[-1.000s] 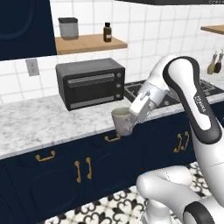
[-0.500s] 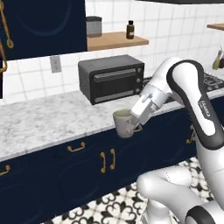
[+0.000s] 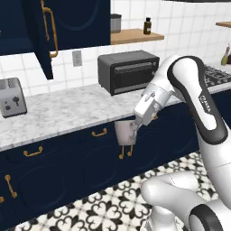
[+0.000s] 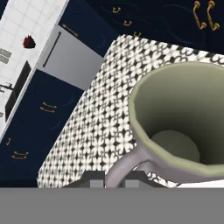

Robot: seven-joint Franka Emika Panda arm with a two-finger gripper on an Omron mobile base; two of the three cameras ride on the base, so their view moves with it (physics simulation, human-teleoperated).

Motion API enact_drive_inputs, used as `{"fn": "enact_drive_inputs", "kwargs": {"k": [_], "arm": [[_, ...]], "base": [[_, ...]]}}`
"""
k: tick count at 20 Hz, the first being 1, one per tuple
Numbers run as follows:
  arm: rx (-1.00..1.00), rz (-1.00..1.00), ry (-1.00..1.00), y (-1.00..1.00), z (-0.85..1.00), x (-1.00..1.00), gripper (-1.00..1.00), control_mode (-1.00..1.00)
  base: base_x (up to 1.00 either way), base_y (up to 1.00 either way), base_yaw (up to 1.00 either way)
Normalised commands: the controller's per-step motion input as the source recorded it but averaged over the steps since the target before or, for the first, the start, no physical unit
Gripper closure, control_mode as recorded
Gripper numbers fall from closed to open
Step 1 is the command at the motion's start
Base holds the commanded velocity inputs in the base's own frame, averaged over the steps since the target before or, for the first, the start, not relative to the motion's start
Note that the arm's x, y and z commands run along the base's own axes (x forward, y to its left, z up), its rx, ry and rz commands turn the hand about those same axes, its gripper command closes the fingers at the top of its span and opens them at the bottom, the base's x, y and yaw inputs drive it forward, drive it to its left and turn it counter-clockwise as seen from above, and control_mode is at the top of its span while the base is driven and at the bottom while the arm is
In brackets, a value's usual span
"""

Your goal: Gather all objects into one cabinet and sort the glasses and bowls to opposite sides.

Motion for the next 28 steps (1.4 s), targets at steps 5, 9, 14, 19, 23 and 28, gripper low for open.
{"fn": "enact_drive_inputs", "kwargs": {"k": [5, 9, 14, 19, 23, 28], "arm": [[0.00, 0.00, 0.00, 0.00, 0.00, 0.00, 1.00, 1.00], [0.00, 0.00, 0.00, 0.00, 0.00, 0.00, 1.00, 1.00], [0.00, 0.00, 0.00, 0.00, 0.00, 0.00, 1.00, 1.00], [0.00, 0.00, 0.00, 0.00, 0.00, 0.00, 1.00, 1.00], [0.00, 0.00, 0.00, 0.00, 0.00, 0.00, 1.00, 1.00], [0.00, 0.00, 0.00, 0.00, 0.00, 0.00, 1.00, 1.00]], "base": [[-0.77, 1.00, 0.00], [-0.43, 1.00, -0.01], [0.00, 0.84, -0.08], [0.27, 0.43, -0.08], [0.40, 0.23, -0.09], [0.10, 0.78, -0.08]]}}
